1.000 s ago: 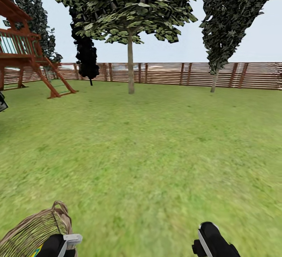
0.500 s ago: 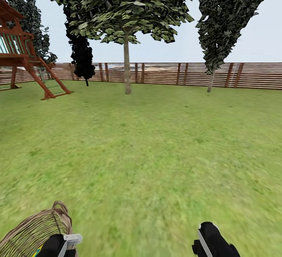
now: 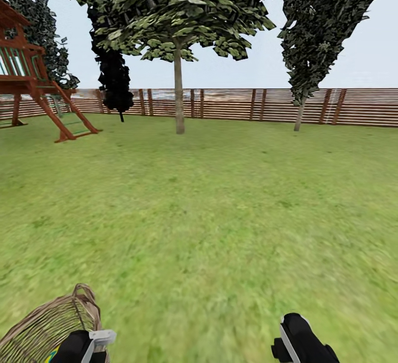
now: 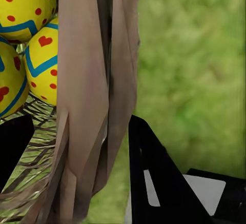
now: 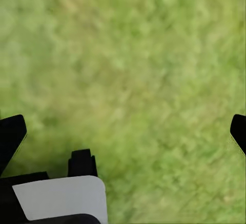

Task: Take the three Easter eggs out of the wicker basket on the lawn in the garden, then place them on the lawn next to a single tree (choose any tree) so that all three eggs are next to the same tree and none are left in the basket.

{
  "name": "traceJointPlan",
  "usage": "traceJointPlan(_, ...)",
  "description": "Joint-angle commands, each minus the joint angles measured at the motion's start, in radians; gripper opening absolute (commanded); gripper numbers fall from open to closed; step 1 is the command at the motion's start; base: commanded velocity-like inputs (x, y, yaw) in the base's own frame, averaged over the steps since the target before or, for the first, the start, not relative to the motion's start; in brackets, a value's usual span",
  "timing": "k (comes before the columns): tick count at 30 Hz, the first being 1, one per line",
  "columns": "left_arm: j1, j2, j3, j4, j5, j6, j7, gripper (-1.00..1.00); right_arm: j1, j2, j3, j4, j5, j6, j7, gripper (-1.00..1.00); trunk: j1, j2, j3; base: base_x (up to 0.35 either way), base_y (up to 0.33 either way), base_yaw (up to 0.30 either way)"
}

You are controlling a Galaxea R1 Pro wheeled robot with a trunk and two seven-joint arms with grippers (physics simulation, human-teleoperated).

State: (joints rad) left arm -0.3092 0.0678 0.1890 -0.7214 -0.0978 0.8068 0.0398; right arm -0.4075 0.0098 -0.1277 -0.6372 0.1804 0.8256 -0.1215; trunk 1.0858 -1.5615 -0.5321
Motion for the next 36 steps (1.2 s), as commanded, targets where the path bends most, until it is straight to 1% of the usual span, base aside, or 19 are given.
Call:
traceJointPlan(1, -0.001, -0.001, 0.002, -0.001, -0.019, 0.005, -0.005, -1.0, -0.001, 0.001, -0.005, -0.005, 0.008, 0.004, 0.003, 1.0, 0.001, -0.001, -0.001, 0.338, 0.0, 0.0)
traceJointPlan(6, -0.001, -0.002, 0.001, 0.0, -0.019, 0.005, -0.005, -1.0, -0.001, 0.0, -0.008, -0.006, 0.008, 0.004, 0.003, 1.0, 0.001, -0.001, -0.001, 0.338, 0.0, 0.0)
traceJointPlan(13, -0.001, -0.003, 0.0, 0.001, -0.019, 0.005, -0.009, -1.0, -0.001, -0.011, -0.013, -0.003, 0.007, 0.004, 0.005, 1.0, 0.001, -0.001, -0.001, 0.338, 0.0, 0.0)
traceJointPlan(14, -0.001, -0.002, 0.001, -0.002, -0.019, 0.006, -0.018, -1.0, -0.001, -0.011, -0.014, -0.001, 0.007, 0.004, 0.005, 1.0, 0.001, -0.001, -0.001, 0.338, 0.0, 0.0)
traceJointPlan(17, -0.001, 0.009, 0.005, -0.004, -0.019, 0.006, -0.084, -1.0, -0.001, -0.006, -0.01, 0.002, 0.008, -0.027, 0.004, 1.0, 0.001, -0.001, -0.001, 0.338, 0.0, 0.0)
traceJointPlan(20, -0.001, 0.004, 0.005, -0.001, -0.02, 0.006, -0.103, -1.0, -0.001, -0.009, -0.01, 0.001, 0.008, -0.035, 0.003, 1.0, 0.001, -0.001, -0.001, 0.338, 0.0, 0.0)
traceJointPlan(22, -0.001, 0.004, 0.006, -0.001, -0.02, 0.006, -0.105, -1.0, -0.001, -0.007, -0.009, 0.002, 0.008, -0.035, 0.004, 1.0, 0.001, -0.001, -0.001, 0.338, 0.0, 0.0)
traceJointPlan(28, -0.001, 0.004, 0.006, 0.0, -0.02, 0.006, -0.105, -1.0, -0.001, -0.014, -0.011, 0.002, 0.007, -0.036, 0.006, 1.0, 0.001, -0.001, -0.001, 0.338, 0.0, -0.021)
traceJointPlan(36, -0.001, 0.003, 0.005, -0.003, -0.02, 0.006, -0.099, -1.0, -0.001, -0.013, -0.01, 0.002, 0.007, -0.034, 0.006, 1.0, 0.001, -0.001, 0.003, 0.338, 0.0, -0.063)
